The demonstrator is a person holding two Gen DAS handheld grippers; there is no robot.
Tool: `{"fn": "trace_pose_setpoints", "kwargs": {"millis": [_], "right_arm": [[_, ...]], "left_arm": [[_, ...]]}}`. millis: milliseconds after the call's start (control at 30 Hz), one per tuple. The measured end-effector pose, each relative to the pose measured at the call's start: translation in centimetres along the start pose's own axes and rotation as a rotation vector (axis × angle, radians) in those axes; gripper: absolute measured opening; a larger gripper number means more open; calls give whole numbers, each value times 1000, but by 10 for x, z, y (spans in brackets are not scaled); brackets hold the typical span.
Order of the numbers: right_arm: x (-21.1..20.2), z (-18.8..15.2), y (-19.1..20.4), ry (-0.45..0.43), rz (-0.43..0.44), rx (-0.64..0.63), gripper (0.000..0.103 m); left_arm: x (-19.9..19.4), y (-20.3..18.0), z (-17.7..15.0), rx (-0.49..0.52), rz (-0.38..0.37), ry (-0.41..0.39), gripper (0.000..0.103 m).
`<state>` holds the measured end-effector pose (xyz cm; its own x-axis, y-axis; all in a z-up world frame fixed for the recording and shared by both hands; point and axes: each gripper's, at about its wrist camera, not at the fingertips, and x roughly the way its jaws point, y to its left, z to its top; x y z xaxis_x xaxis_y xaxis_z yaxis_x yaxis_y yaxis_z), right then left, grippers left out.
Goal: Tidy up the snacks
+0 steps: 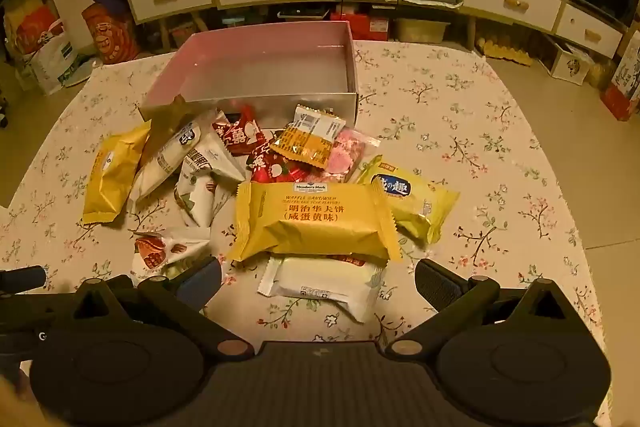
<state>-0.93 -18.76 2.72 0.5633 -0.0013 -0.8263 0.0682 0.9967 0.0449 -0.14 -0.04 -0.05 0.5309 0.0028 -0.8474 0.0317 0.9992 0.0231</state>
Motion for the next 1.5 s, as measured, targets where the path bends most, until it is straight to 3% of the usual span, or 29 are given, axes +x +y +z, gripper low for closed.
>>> {"fn": "trace_pose_setpoints", "kwargs": {"millis": [1500], "right_arm": [[2, -3, 7, 8, -21, -32, 73]], "left_arm": [[-7, 5, 1, -4, 13, -26, 103]]}}
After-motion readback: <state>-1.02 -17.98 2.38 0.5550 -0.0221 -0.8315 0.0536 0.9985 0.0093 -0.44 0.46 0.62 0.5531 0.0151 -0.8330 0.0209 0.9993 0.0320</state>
